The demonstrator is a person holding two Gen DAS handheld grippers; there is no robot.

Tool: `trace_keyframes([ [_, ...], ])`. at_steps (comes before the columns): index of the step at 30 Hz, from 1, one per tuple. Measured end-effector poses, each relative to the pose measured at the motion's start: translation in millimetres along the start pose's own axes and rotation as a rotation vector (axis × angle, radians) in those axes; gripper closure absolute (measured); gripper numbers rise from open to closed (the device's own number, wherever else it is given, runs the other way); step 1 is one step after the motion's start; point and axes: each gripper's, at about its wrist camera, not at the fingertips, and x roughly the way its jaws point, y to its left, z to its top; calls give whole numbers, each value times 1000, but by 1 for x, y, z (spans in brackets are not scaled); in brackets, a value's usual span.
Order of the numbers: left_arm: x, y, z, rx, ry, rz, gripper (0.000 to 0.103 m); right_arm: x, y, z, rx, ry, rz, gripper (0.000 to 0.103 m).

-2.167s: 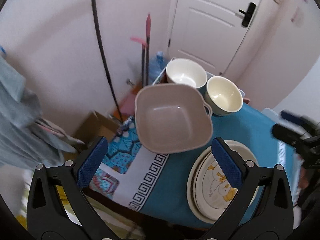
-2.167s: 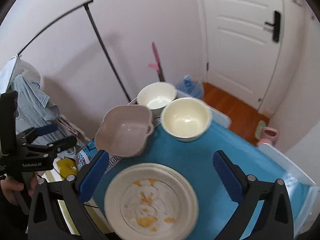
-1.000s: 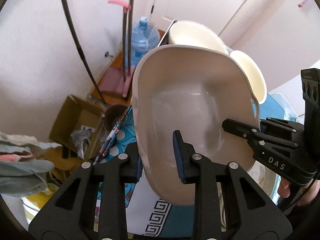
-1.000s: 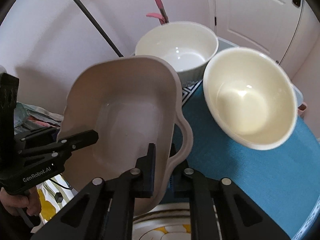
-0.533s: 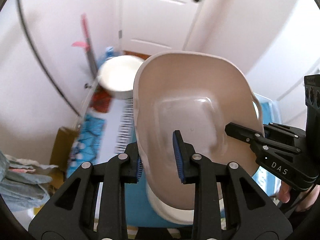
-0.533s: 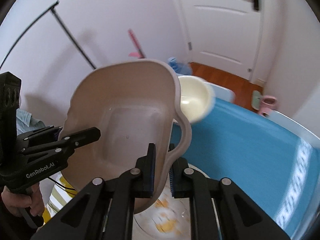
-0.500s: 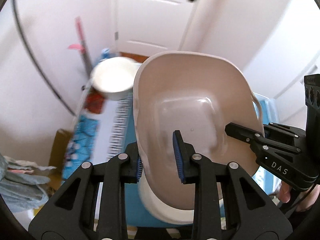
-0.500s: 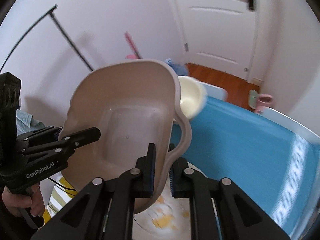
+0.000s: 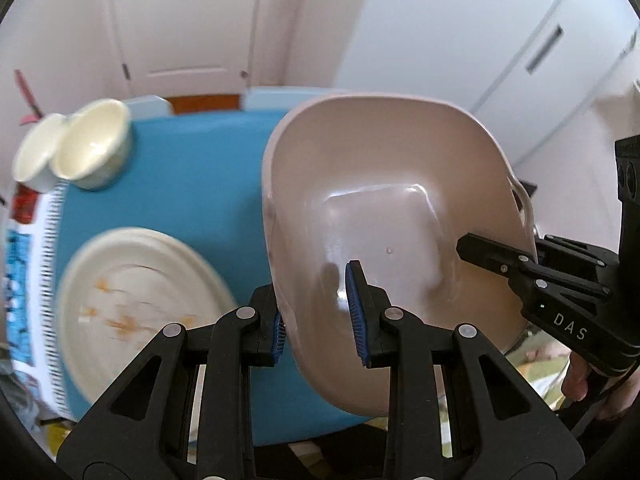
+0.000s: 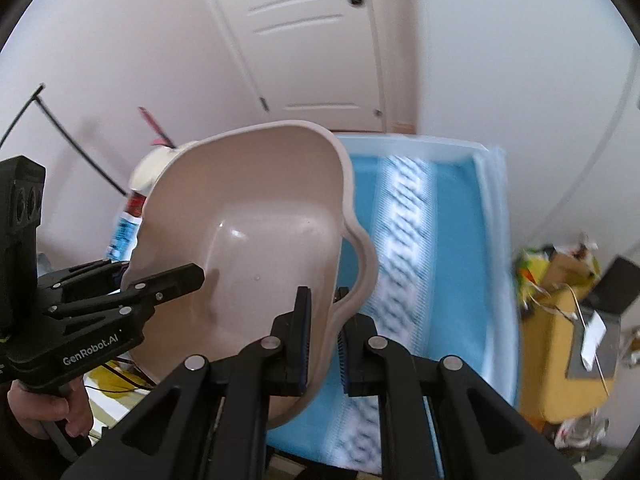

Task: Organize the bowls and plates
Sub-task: 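Lift the beige square bowl and carry it across the table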

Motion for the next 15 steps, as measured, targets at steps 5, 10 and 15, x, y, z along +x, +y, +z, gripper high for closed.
trace_keyframes([
  [5,49,-30,-17,34,65,-9,79,24,-41,-27,41,38,-19,92],
  [10,78,-44,-25,62,87,8,79,52,-70,-48,82,59,-1,92],
  [15,88,-40,-24,79,97,31,79,54,-73,-54,100,63,5,92],
])
